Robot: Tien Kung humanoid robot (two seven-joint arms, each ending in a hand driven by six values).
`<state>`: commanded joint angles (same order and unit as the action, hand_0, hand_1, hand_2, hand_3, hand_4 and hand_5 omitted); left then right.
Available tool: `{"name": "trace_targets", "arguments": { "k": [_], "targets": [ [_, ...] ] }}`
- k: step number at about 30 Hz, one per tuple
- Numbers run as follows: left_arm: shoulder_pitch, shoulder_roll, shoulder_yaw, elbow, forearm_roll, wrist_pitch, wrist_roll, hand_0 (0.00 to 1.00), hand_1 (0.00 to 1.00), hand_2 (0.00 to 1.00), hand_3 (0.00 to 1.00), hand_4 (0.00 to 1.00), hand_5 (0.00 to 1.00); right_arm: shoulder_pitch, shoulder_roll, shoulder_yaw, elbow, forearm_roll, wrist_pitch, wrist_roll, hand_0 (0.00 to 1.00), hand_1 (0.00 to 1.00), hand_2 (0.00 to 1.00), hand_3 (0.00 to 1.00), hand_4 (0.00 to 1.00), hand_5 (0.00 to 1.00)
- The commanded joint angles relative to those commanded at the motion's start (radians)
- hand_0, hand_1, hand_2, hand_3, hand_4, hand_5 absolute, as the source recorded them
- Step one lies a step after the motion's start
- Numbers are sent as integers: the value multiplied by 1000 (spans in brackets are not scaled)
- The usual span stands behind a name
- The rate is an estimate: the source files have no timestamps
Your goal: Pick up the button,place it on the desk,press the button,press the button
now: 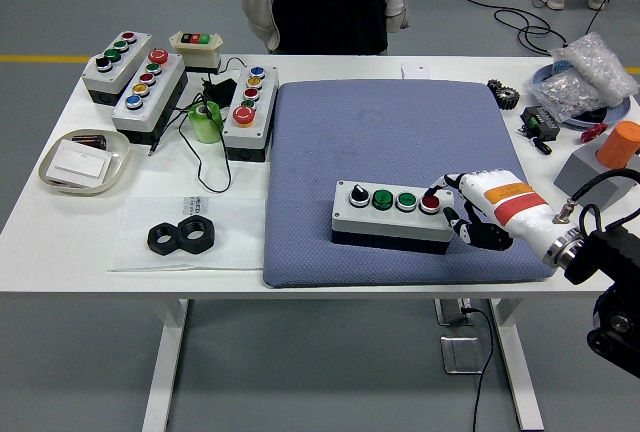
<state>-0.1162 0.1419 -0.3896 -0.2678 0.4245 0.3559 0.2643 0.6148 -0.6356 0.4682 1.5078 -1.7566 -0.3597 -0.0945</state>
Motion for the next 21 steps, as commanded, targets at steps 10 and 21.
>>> {"name": "trace_targets", "arguments": {
  "k": [10,21],
  "targets": [
    [2,-2,-1,-1,2,1,1,738,774,848,762,526,998,28,31,-41,-12,-3,14,-10,60,2,41,675,503,2],
    [3,-3,-8,-1,14,0,6,738,773,848,761,526,998,42,50,-81,-52,-3,22,-23,60,2,41,675,503,2]
  ]
}}
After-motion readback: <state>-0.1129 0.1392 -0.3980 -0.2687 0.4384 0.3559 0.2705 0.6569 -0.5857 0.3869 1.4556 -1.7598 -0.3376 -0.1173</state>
